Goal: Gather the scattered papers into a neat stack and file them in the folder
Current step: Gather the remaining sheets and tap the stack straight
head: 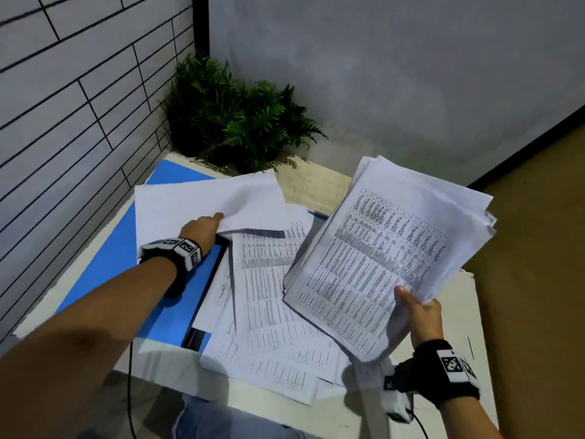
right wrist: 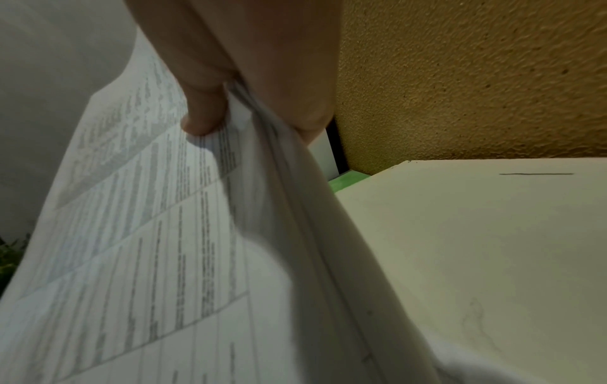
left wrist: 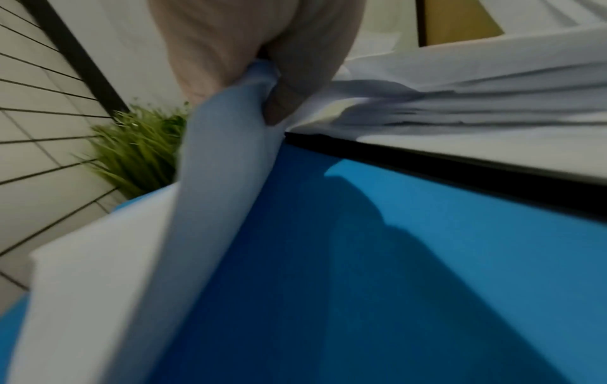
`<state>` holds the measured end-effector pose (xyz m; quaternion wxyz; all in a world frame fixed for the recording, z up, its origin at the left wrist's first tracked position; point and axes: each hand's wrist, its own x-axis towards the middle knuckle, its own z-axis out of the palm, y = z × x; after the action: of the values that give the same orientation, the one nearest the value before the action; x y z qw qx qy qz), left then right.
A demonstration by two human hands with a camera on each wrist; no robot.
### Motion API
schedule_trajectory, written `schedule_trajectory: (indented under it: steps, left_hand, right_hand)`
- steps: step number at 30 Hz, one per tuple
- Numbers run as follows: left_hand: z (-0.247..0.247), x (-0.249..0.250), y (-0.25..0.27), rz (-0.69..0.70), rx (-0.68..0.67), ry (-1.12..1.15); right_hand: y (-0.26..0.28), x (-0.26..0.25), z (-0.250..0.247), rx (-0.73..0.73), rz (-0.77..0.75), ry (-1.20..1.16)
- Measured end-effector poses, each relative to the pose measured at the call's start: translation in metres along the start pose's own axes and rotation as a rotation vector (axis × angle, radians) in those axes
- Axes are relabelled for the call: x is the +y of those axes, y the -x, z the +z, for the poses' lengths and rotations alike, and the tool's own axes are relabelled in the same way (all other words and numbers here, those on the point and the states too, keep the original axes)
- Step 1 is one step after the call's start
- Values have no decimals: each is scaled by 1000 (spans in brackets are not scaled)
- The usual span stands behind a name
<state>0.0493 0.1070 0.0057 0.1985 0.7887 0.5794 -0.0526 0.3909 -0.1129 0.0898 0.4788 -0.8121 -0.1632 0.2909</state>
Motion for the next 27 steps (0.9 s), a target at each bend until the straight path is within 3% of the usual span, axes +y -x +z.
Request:
schedule_trajectory:
  steps: [4, 8, 10, 13, 15, 17, 21, 27]
  left_hand:
    - [-43, -4, 4, -3, 181, -2]
    - [-90, 8, 23, 196, 101, -29]
    - [-117, 13, 36, 216, 190, 13]
    - [-162, 28, 64, 148, 503, 317]
    - [-182, 39, 80, 15, 703, 627]
    - [-193, 44, 86, -87, 793, 893]
    - [-179, 46, 79, -74, 566, 1139]
    - [-34, 41, 55, -258, 126, 813]
  right_hand:
    - [3, -1, -1, 7, 22, 8]
    - [9, -1, -2, -5, 43, 12]
    - [10, -1, -4, -8, 43, 3]
    - [10, -2, -7, -13, 30, -16]
    - [10, -3, -11, -14, 23, -37]
    - [8, -4, -14, -3, 5, -53]
    - [7, -6, -21, 30, -24, -78]
    - [8, -5, -30, 51, -5, -68]
